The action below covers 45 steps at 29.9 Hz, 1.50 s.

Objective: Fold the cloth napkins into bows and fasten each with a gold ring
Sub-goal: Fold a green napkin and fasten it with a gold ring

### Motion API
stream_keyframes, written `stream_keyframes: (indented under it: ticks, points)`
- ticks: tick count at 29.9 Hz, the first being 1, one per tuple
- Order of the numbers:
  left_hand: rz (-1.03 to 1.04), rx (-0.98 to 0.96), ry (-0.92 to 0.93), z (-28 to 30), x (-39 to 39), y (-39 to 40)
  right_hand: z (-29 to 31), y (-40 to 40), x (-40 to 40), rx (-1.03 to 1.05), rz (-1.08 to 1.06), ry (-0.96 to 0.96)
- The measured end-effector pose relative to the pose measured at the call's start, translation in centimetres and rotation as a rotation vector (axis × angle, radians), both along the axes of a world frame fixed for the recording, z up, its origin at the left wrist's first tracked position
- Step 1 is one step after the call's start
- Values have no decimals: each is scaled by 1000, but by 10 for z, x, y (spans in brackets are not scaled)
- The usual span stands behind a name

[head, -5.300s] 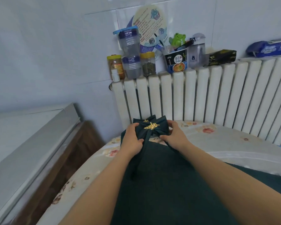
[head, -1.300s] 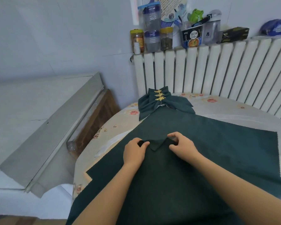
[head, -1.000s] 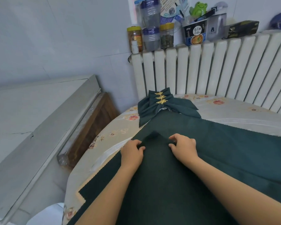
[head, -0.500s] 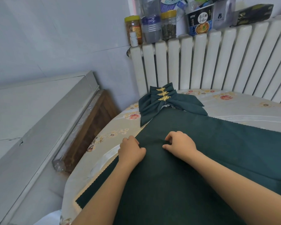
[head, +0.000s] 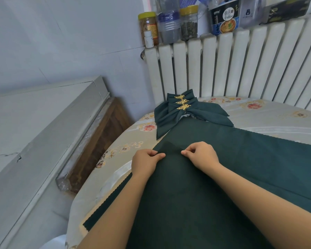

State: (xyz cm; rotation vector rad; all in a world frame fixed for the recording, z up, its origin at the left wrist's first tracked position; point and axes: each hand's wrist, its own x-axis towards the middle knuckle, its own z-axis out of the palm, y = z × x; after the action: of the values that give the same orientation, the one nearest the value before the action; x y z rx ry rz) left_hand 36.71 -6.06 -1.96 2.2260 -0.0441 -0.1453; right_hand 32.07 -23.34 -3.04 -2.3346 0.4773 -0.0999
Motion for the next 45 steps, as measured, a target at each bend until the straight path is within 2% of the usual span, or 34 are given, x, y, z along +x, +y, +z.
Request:
stream_keyframes:
  ticks: [4,9,11,15,23,29,36,39,42,45]
  points:
    - [-17,-44,-6,-2,1,0,-1,-2,1,-10,1,-25]
    - [-113,-201,-47,-3,-3,4,-6,-6,-1,79,37,-132]
    - [-238,-140,-109,-4,-4,11,-9,-8,-2,56,100,-178]
    - [-420,109,-259,-14,-3,22,-11,-13,-6,-131,202,-211]
    - [-427,242,-354,-18,-8,11,-11,2,-10,-450,270,-150]
    - [-353,212,-248,-20,-8,2,-9,8,-3,-419,232,-94]
    - [-308,263,-87,-4,-8,-6,3,14,5,-405,291,-22]
    - [-353,364,-181,0,-10,-9,3,15,0,-412,322,-159]
    - [-399,373,-331,0,-20,-4,0,12,-15,-454,364,-286]
    - [-483,381,-423,-4,-31,6,-3,8,-29,-486,428,-308]
